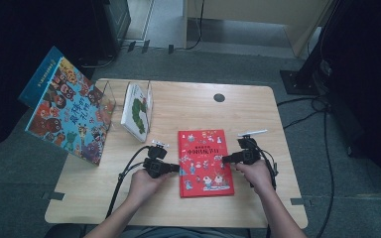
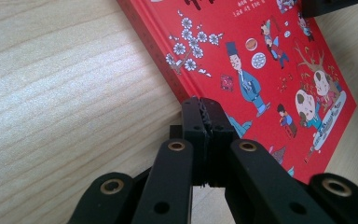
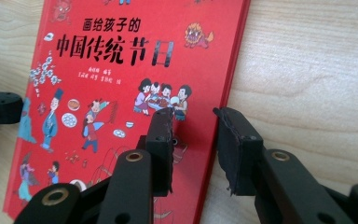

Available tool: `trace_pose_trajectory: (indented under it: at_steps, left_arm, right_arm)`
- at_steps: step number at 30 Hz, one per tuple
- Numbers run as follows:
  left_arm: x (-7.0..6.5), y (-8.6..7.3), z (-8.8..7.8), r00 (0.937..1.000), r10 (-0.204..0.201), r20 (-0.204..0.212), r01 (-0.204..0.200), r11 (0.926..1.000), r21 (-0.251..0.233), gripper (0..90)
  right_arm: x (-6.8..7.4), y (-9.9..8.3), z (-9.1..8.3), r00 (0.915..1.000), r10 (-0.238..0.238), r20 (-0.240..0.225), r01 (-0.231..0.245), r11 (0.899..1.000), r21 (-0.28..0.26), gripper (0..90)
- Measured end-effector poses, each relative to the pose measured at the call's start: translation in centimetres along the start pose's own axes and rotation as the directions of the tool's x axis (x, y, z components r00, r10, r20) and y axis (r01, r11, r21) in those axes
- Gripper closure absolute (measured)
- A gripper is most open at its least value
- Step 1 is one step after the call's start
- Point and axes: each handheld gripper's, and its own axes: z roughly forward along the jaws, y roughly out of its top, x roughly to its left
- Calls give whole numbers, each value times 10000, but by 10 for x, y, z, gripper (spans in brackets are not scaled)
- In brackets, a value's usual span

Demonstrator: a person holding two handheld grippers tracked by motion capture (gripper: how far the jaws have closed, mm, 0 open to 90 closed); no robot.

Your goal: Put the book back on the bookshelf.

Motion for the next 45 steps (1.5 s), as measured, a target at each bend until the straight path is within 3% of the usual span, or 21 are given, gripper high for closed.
trace_pose_trajectory:
  at_steps: [5, 10, 13, 14, 19, 24, 32, 38, 42, 45]
  left_arm:
    - [1, 1, 0, 10000, -37, 34, 36, 10000, 25, 891]
    - [1, 1, 0, 10000, -40, -40, 41, 10000, 52, 879]
    - [4, 2, 0, 9996, -242, 139, 240, 9997, 89, 855]
    - [3, 2, 2, 9999, -99, -105, 100, 9998, 142, 876]
    - [2, 2, 2, 9998, 16, -193, -15, 10000, 53, 900]
    - [3, 2, 3, 10000, -93, -36, 93, 10000, 25, 900]
    - [2, 2, 4, 10000, -88, -11, 88, 10000, -42, 900]
    - [3, 2, 5, 9995, -253, 166, 254, 9996, -87, 899]
    - [7, 5, 1, 9991, -270, 331, 274, 9996, -117, 812]
    - [9, 7, -7, 9985, -231, 491, 258, 9981, -558, 748]
  right_arm:
    - [3, -1, -9, 9996, -91, -264, 83, 9996, -279, 679]
    - [13, 7, -23, 9979, -620, -190, 616, 9979, -199, 682]
    - [19, 13, -33, 9967, -758, -305, 754, 9970, -169, 694]
    - [22, 15, -36, 9963, -784, -358, 779, 9968, -151, 697]
    - [38, 27, -48, 9921, -1040, -697, 1032, 9945, -147, 706]
    - [63, 40, -57, 9838, -1627, -748, 1622, 9867, -131, 715]
    - [103, 64, -52, 9623, -2543, -962, 2578, 9658, 257, 778]
    - [127, 76, -39, 9430, -3315, -298, 3328, 9402, 721, 779]
    - [129, 81, -38, 9450, -3257, -316, 3272, 9407, 901, 805]
    - [129, 85, -40, 9484, -3133, -494, 3170, 9411, 1175, 838]
